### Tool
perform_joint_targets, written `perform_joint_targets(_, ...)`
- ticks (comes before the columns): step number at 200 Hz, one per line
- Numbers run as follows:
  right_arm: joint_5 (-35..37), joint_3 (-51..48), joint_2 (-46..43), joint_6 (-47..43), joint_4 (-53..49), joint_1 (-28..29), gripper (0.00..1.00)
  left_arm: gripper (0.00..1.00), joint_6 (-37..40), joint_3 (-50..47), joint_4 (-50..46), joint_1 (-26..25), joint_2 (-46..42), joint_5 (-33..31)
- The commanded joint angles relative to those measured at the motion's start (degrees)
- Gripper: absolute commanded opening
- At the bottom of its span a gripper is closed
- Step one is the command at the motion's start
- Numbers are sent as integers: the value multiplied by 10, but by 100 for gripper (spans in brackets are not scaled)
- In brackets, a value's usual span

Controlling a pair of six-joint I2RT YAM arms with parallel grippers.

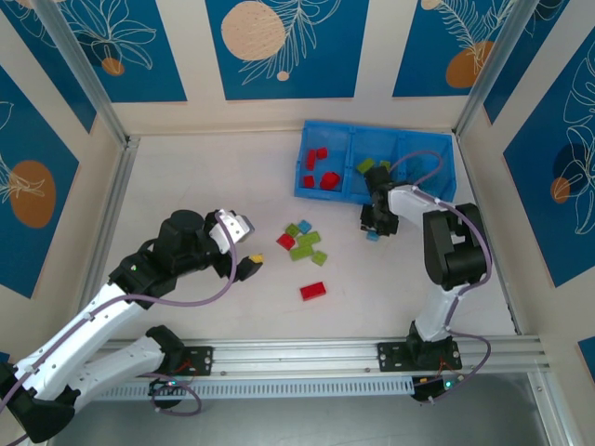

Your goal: Sort the legos into containers by color

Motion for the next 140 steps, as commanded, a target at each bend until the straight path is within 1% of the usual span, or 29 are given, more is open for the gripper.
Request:
perform_joint_targets(1, 18, -20, -77, 17, -14, 15, 30, 100, 8, -2, 5, 7, 0, 13)
perform_joint_targets(16, 51, -33, -153, 28, -6, 25, 29, 100, 8, -4, 5, 8, 0, 13)
perform_joint_targets(29, 77, -45, -219, 42, 11, 17, 29, 100, 8, -4, 6, 7, 0, 13)
perform_joint_targets(42, 86, -44, -272, 56, 23, -16, 30, 100, 7, -3, 7, 8, -1, 13)
perform_joint_targets(56, 67, -24, -285, 53, 36, -73, 30, 100, 7, -3, 8, 8, -2, 15)
perform_joint_targets(69, 32, 16, -252, 39, 43, -130, 30, 100, 6, -3, 8, 9, -3, 16)
perform_joint_targets(83, 3, 75, -181, 22, 38, -175, 30, 100, 7, -2, 6, 9, -5, 16)
perform_joint_targets(97, -17, 152, -102, 7, 13, -199, 29, 100, 8, -2, 4, 11, -8, 13)
perform_joint_targets(112, -19, 223, -30, -7, -2, -205, 30, 100, 11, -3, 4, 10, -11, 6)
perform_joint_targets(129, -3, 296, 33, -9, -34, -210, 37, 100, 12, -3, 1, 12, -13, -2)
perform_joint_targets(134, -1, 318, 50, -8, -47, -212, 41, 100, 12, -3, 0, 12, -13, -3)
perform_joint_targets(140, 3, 343, 65, -6, -65, -213, 50, 100, 12, -3, 0, 13, -13, -5)
